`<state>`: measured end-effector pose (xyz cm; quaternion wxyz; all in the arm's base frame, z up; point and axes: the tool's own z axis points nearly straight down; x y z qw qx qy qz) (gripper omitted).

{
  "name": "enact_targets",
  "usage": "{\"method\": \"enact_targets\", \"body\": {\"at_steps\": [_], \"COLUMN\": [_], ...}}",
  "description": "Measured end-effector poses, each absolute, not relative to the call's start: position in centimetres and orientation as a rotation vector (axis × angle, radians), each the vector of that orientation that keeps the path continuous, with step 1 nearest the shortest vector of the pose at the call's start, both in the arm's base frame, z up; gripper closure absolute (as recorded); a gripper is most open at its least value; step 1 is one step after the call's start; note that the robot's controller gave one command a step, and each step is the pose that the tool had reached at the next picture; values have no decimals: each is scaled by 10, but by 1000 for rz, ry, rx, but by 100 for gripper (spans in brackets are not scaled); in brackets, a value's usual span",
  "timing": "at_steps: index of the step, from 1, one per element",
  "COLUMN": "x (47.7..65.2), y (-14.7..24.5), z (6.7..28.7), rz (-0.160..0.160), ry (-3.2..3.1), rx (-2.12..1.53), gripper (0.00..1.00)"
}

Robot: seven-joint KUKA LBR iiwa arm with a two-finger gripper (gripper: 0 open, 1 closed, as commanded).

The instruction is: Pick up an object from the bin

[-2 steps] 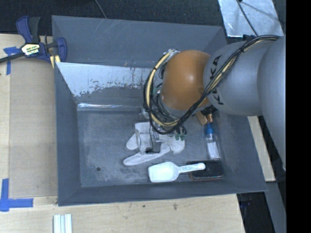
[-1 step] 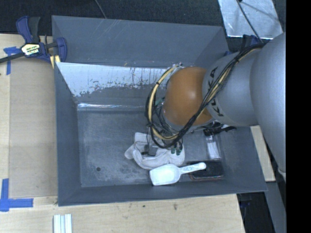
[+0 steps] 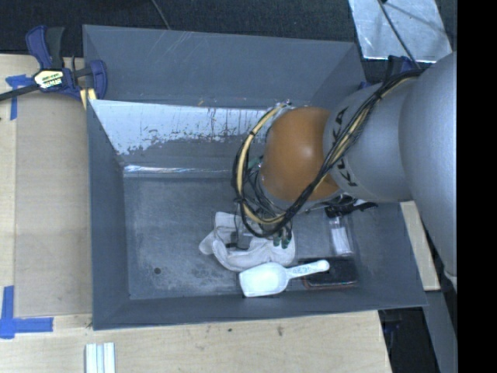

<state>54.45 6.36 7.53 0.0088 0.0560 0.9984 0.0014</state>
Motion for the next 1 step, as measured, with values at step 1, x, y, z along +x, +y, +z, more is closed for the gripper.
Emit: {"method": "enact_targets", "body": {"at_steps": [1], "x": [550], "y": [81], "z": [240], "rz": [2], "ry": [3130], "rx": [115], "gripper": [100]}}
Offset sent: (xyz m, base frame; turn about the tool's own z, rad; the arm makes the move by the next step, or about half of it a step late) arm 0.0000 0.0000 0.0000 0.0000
